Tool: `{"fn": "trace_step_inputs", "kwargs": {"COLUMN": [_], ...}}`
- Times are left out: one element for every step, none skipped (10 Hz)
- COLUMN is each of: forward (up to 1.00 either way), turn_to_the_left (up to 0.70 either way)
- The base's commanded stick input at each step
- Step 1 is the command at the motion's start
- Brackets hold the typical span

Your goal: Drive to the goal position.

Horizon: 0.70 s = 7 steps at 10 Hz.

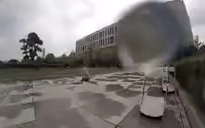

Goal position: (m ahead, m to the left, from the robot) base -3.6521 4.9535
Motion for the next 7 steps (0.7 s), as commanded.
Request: {"fn": "trace_step_inputs", "kwargs": {"forward": [0.09, 0.37, 0.70, 0.70, 0.70, 0.70, 0.70], "turn_to_the_left": [0.37, 0.08, 0.00, 0.00, 0.00, 0.02, 0.02]}}
